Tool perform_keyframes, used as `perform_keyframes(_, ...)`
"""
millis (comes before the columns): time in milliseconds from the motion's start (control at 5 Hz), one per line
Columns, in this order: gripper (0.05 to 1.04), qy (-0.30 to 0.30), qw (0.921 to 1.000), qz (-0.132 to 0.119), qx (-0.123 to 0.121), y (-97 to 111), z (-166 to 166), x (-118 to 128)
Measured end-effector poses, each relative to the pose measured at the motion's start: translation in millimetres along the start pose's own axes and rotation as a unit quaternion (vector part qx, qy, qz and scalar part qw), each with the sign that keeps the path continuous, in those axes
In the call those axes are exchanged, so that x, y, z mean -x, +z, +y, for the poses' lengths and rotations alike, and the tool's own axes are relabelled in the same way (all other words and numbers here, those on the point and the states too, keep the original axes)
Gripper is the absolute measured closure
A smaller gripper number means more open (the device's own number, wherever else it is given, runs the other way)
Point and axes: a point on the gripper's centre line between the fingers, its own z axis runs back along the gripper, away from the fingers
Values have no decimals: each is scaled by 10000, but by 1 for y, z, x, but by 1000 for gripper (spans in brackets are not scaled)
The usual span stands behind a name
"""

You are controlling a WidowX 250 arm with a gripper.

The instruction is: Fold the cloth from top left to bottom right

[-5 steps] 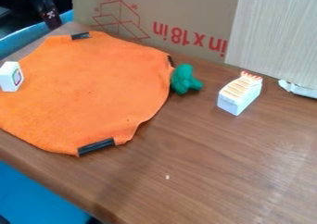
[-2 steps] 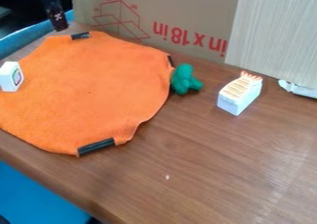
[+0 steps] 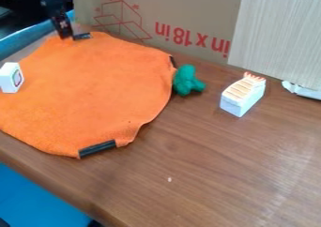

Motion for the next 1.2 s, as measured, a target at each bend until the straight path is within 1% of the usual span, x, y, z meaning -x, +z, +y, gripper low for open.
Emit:
perform_keyframes(200, 82, -66, 9999, 21, 125, -10, -11, -8)
perform_keyframes(400, 82, -40, 9999, 68, 119, -18, -16, -7)
perform_keyframes(600, 124, -23, 10000, 94, 17, -17, -16, -10)
perform_keyframes(800, 383, 175, 9997, 126, -102, -20, -17, -12)
perform_keyframes(1000, 660, 209, 9997, 99, -105, -19, -18, -14)
perform_keyframes(1200, 874, 164, 9998, 0, -70, -16, -23, -15)
